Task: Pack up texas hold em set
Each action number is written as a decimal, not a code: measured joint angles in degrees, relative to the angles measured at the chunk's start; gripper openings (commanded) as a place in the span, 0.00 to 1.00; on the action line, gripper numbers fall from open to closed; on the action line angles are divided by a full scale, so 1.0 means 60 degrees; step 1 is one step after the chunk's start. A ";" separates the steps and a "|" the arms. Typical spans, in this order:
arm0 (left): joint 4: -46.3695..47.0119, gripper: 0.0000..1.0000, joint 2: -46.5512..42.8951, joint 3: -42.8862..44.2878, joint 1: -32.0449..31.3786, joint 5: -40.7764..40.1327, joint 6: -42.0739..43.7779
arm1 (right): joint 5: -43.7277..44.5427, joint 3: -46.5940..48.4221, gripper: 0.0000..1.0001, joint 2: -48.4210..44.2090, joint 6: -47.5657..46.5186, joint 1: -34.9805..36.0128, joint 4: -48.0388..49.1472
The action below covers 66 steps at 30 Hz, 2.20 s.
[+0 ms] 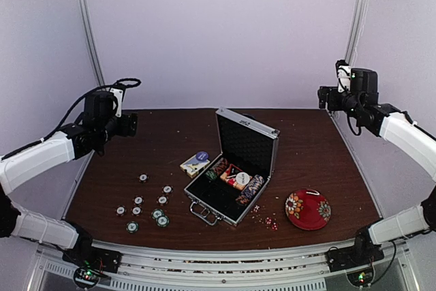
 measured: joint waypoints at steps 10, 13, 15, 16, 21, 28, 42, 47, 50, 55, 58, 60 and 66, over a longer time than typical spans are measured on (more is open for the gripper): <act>0.0069 0.67 0.0000 -0.0572 0.0692 0.1818 -0.0149 | -0.2124 -0.0852 0.91 -0.0962 -0.1384 -0.0933 -0.1045; -0.0095 0.62 0.0000 -0.0572 0.0423 0.2466 -0.0157 | -0.3038 -0.1078 0.89 -0.1228 -0.2095 -0.1024 -0.1592; -0.0339 0.60 0.0007 -0.0568 -0.0004 0.2863 -0.0160 | -0.3566 -0.1253 0.90 -0.1344 -0.2572 -0.0973 -0.1985; -0.0448 0.60 0.0022 -0.0561 -0.0251 0.3020 -0.0168 | -0.3803 -0.1355 0.91 -0.1395 -0.2838 -0.0903 -0.2178; -0.1268 0.64 0.0321 -0.0492 -0.1916 0.3799 -0.0375 | -0.4619 -0.1934 0.95 -0.1552 -0.3858 -0.0102 -0.2852; -0.2393 0.65 0.0962 -0.0495 -0.3377 0.4768 -0.1126 | -0.5472 -0.2142 1.00 -0.1304 -0.5031 0.1479 -0.3501; -0.3042 0.58 0.2612 -0.1064 -0.3814 0.5639 -0.2124 | -0.6273 -0.1708 1.00 0.0033 -0.4827 0.2943 -0.3355; -0.2707 0.53 0.3140 -0.1264 -0.3821 0.5588 -0.2262 | -0.6273 -0.1450 0.98 0.0248 -0.4156 0.2947 -0.2900; -0.2328 0.48 0.3519 -0.1260 -0.3821 0.5406 -0.2277 | -0.6233 -0.1348 0.96 0.0379 -0.3745 0.2947 -0.2645; -0.1759 0.42 0.3985 -0.1016 -0.3821 0.4943 -0.2277 | -0.6186 -0.1286 0.93 0.0474 -0.3242 0.2871 -0.2280; -0.1337 0.36 0.4193 -0.0933 -0.3821 0.4707 -0.2277 | -0.6156 -0.1286 0.93 0.0477 -0.3060 0.2790 -0.2164; -0.1115 0.31 0.4266 -0.0918 -0.3821 0.4670 -0.2277 | -0.6142 -0.1286 0.92 0.0477 -0.2943 0.2692 -0.2131; -0.0874 0.28 0.4652 -0.0597 -0.3821 0.4856 -0.2251 | -0.6113 -0.1286 0.91 0.0477 -0.2739 0.2433 -0.2058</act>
